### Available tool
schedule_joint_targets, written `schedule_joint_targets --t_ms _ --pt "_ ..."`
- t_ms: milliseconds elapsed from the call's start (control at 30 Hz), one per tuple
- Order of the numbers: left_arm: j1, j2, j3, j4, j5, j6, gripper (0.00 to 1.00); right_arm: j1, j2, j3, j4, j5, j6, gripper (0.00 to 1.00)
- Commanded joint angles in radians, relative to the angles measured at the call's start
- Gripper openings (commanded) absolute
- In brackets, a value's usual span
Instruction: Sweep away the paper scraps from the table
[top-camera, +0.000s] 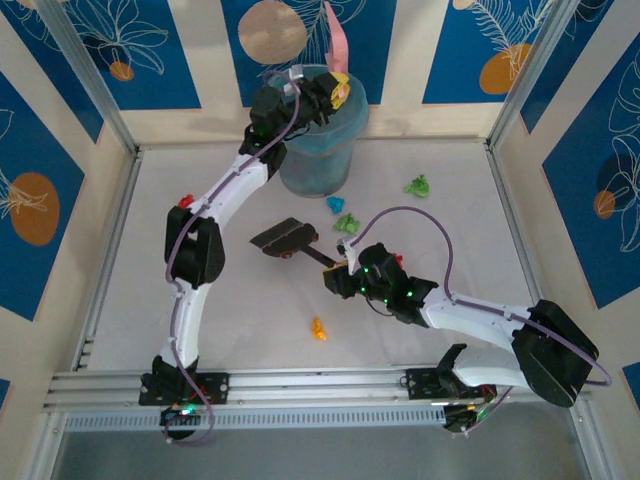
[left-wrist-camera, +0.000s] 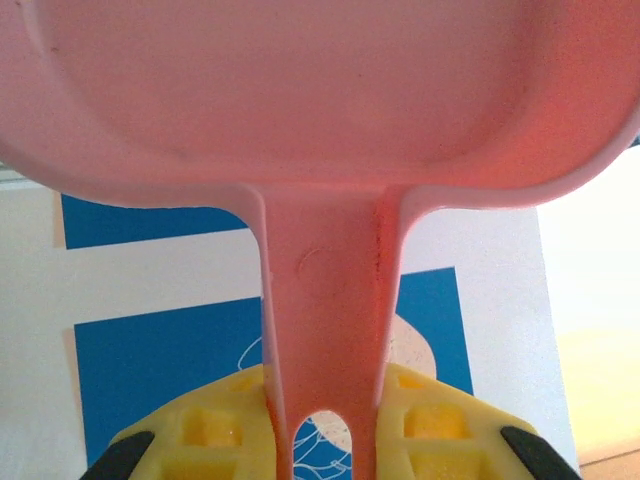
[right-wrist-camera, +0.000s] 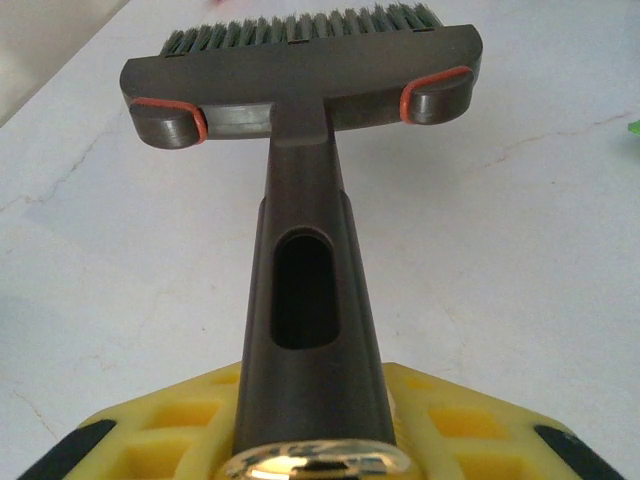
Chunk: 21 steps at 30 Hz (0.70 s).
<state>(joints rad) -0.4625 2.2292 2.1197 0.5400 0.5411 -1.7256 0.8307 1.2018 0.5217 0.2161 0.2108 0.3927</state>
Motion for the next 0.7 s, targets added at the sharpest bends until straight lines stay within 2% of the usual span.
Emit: schedule_joint_targets --t_ms 0,100,267,367,467,567,667 --pt "-0.016 -0.145 -0.03 0.058 0.069 0.084 0.0 0.009 -0.001 0.041 0.04 0.02 -0.03 0.0" --pt "-0.028 -0.238 -0.153 0.086 0.094 0.122 0.0 0.013 -0.002 0.041 0.042 0.022 -0.033 0.0" --pt "-0.03 -0.465 -0.484 0.113 0.086 0.231 0.0 0.017 -0.005 0.04 0.043 0.029 -0.036 0.0" --pt "-0.024 -0.594 -0.655 0.037 0.094 0.327 0.0 0.021 -0.007 0.04 0.041 0.031 -0.036 0.0" --pt "-0.007 -0.739 -0.818 -0.207 0.068 0.445 0.0 0.024 -0.011 0.038 0.042 0.038 -0.038 0.0" --pt "0.016 -0.91 -0.974 -0.43 -0.02 0.583 0.0 0.027 -0.022 0.034 0.043 0.045 -0.039 0.0" --pt "0.047 -1.084 -1.057 -0.736 -0.15 0.78 0.0 0.027 -0.028 0.029 0.045 0.059 -0.041 0.0"
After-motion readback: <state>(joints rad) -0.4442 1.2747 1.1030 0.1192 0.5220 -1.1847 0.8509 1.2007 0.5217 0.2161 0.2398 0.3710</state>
